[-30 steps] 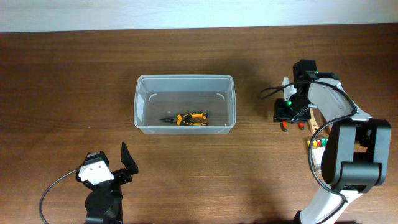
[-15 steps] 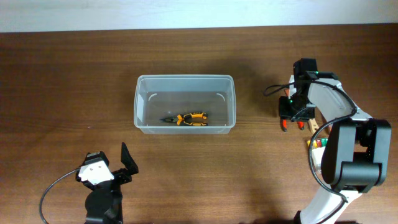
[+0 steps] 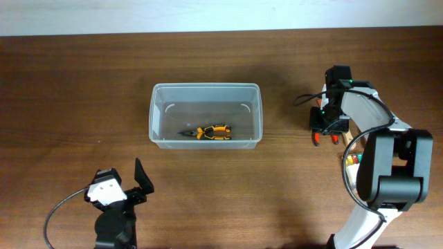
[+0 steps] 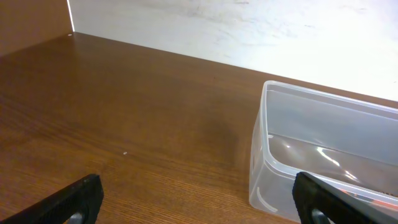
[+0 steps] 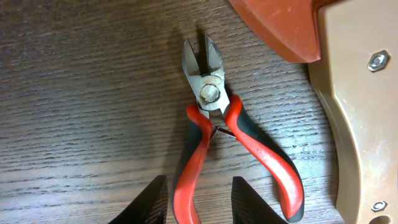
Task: Pack container
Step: 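Lower and close the right gripper on the red cutters, then carry the red cutters into the container and release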
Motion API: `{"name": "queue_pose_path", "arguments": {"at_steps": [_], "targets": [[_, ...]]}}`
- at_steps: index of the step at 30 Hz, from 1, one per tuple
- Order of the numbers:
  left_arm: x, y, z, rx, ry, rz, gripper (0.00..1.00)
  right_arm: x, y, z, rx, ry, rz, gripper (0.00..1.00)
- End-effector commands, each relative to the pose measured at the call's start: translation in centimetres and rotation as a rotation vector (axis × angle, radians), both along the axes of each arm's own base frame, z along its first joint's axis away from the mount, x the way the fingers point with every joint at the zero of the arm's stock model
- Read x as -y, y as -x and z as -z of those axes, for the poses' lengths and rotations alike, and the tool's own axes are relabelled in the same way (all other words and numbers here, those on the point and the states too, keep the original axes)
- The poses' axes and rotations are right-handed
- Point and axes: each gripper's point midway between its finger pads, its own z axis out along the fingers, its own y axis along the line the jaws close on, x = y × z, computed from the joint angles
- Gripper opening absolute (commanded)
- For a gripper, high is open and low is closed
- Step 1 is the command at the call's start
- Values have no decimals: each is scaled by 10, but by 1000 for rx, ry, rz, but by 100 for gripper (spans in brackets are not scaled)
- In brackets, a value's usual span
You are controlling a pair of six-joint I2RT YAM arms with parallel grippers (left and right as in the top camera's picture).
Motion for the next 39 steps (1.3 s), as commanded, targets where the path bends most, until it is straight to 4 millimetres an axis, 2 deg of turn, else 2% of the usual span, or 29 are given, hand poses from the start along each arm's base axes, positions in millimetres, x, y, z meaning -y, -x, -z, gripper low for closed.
{"name": "queue_pose_path", "arguments": {"at_steps": [1,6,12,16,18,22,27,32,33,34,39], "targets": [[0,0,0,1,-9,1,99,3,3,8,-13,14,18,31],[0,0,0,1,-9,1,99,3,9,17,-15,13,38,26],[0,0,0,1,-9,1,99,2,17,27,-28,12,38,26],[0,0,0,1,-9,1,99,2,18,29,-30,12,37,15],[0,0,0,1,-9,1,99,2,18,28,-29,12,38,6],[0,0,0,1,-9,1,99,2,5,14,3,11,38,4],[0,0,0,1,-9,1,99,1,-27,-26,88,15,27,4],[0,0,0,1,-9,1,99,-17,-66,-91,204,28,-85,4],[0,0,0,1,-9,1,99,-25,-74,-107,235,32,-126,4],[0,0,0,1,-9,1,99,-42,-86,-134,289,40,-210,4],[0,0,0,1,-9,1,99,-109,-104,-204,444,70,-528,4]]}}
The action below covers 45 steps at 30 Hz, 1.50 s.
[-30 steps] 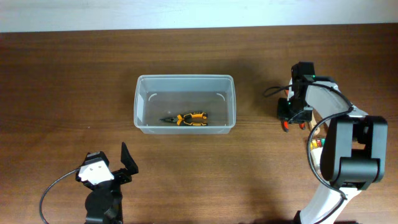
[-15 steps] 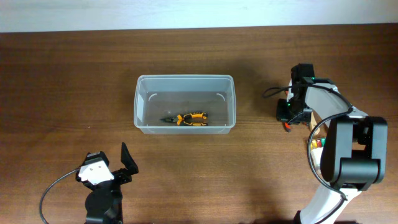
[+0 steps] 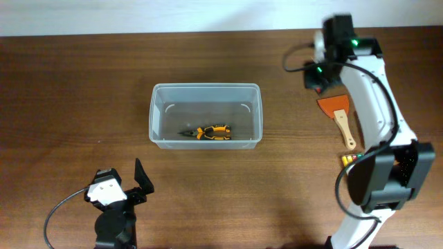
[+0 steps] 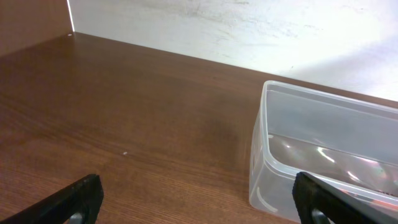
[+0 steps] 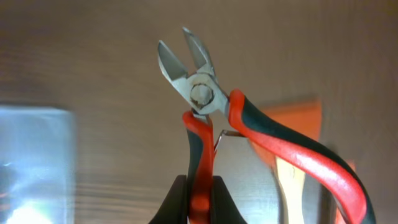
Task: Pack container
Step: 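Carry the red cutters into the container and release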
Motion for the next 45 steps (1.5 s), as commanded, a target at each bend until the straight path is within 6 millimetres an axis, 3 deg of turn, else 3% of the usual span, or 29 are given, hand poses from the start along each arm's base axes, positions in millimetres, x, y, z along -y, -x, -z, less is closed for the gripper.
{"name": "queue_pose_path", "arguments": {"at_steps": [1,4,7,12,17,25,26,31,35,41,45], "targets": [[0,0,0,1,-9,1,99,-71,-9,-61,150,67,-347,4],[0,0,0,1,-9,1,99,-121,1,-83,200,90,-538,4],[0,0,0,1,-9,1,99,-160,15,-85,213,108,-673,4],[0,0,0,1,-9,1,99,-215,52,-68,160,126,-903,4],[0,0,0,1,-9,1,99,-251,80,-43,96,130,-1032,4],[0,0,0,1,-9,1,99,-269,96,28,-52,130,-1085,5],[0,0,0,1,-9,1,99,-270,96,43,-78,129,-1087,5],[0,0,0,1,-9,1,99,-275,88,77,-117,131,-1087,4],[0,0,0,1,-9,1,99,-277,86,90,-133,130,-1079,16],[0,0,0,1,-9,1,99,-278,85,91,-131,125,-1065,62],[0,0,0,1,-9,1,99,-273,83,81,-128,126,-1019,62]]}}
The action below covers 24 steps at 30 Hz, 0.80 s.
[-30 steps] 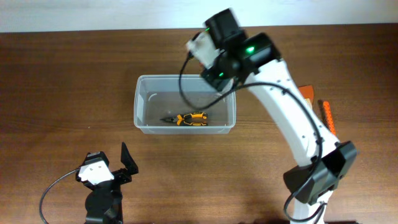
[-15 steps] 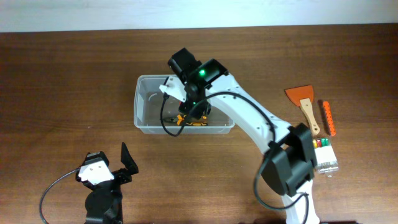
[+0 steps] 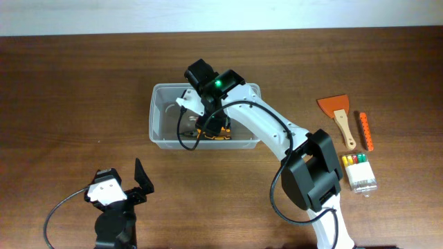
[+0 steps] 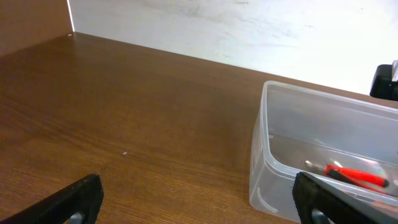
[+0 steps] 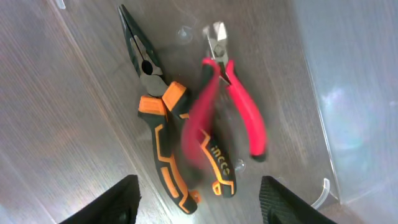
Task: Pack container
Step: 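Carry the red cutters into the container and release, then move the right gripper to the scraper's wooden handle and grasp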
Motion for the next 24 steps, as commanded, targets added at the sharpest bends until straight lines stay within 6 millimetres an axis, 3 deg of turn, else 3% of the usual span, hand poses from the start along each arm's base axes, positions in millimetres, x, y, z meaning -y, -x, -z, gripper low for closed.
{"name": "queue_pose_path", "arguments": {"at_steps": [1,4,6,10,13,16,19,24], "targets": [[0,0,0,1,-9,1,99,4,-5,-15,9,-19,79,62],[0,0,0,1,-9,1,99,25,-21,-53,63,-41,219,62],[0,0,0,1,-9,1,99,52,-33,-82,113,-37,348,62],[0,0,0,1,-9,1,99,126,-44,-140,175,-40,531,62],[0,0,0,1,-9,1,99,185,-46,-165,200,-45,655,63],[0,0,0,1,-9,1,99,254,-46,-171,187,-19,809,64],[0,0,0,1,-9,1,99,308,-39,-159,132,19,933,64],[0,0,0,1,-9,1,99,363,-24,-124,28,86,1018,64]]}}
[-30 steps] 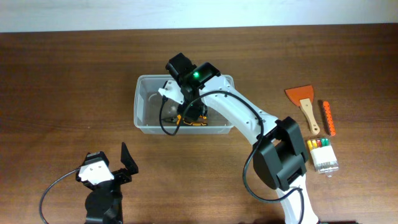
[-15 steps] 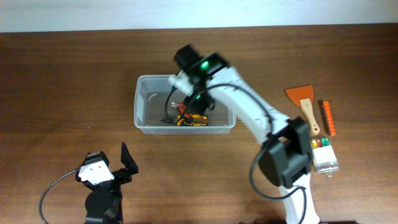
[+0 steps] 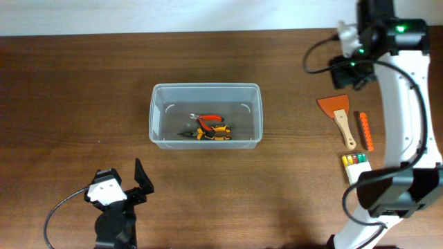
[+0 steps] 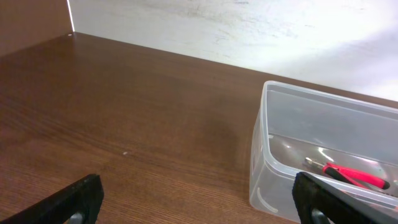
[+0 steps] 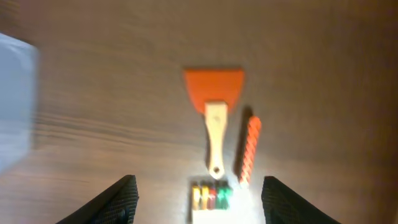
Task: Pack container
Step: 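Move the right gripper to the scraper's wooden handle and grasp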
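Note:
The clear plastic container point(image 3: 205, 142) stands mid-table and holds red-handled cutters point(image 3: 209, 120) beside orange-and-black pliers point(image 3: 208, 133); the cutters point(image 4: 351, 175) also show through its wall in the left wrist view. My right gripper point(image 3: 344, 71) hangs open and empty high over the right side, above an orange scraper point(image 5: 213, 99), an orange ridged stick point(image 5: 248, 150) and a small box of coloured pieces point(image 5: 210, 198). My left gripper point(image 3: 140, 181) rests open near the front edge, left of the container point(image 4: 323, 155).
The scraper point(image 3: 337, 114), the stick point(image 3: 365, 131) and the box point(image 3: 360, 171) lie together on the right of the brown table point(image 3: 76, 90). A white wall runs along the table's far edge.
My right gripper was open inside the container over the cutters and pliers; now it is open high above the scraper at the right. The cutters stay in the container. The left arm is unchanged.
My right gripper stood open over the red cutters on the table beside the scraper. Then it held them shut in the air at the far right. Then it was open in the container with the cutters beside the pliers. Now it is back over the right side.

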Motion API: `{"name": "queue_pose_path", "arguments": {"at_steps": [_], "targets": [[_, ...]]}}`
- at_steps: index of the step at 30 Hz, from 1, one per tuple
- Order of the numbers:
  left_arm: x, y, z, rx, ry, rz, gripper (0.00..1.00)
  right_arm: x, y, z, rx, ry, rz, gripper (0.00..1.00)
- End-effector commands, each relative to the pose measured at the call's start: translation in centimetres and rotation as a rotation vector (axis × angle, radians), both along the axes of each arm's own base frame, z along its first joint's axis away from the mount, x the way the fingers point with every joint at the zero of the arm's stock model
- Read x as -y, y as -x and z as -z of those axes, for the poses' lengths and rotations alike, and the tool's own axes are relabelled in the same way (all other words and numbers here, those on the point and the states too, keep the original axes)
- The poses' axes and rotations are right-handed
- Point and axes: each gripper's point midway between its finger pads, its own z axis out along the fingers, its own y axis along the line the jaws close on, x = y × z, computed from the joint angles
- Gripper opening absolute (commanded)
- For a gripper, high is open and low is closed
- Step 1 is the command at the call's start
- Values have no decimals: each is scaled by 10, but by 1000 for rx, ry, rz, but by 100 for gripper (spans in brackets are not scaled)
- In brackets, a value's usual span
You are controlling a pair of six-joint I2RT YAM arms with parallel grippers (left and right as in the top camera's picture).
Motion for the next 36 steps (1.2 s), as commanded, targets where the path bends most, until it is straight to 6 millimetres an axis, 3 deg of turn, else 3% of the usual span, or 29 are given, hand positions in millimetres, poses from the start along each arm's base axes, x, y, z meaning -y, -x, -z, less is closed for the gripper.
{"name": "queue_pose_path", "arguments": {"at_steps": [1,4,8,18,27,36], "targets": [[0,0,0,1,-9,1,99,34,13,40,-129,5,35,63],[0,0,0,1,-9,1,99,58,20,69,-179,-4,82,61],[0,0,0,1,-9,1,99,75,30,103,-221,-11,110,59],[0,0,0,1,-9,1,99,75,53,174,-304,-18,57,60],[0,0,0,1,-9,1,99,72,62,212,-294,-20,55,63],[0,0,0,1,-9,1,99,62,50,223,-235,-73,20,55]]}}
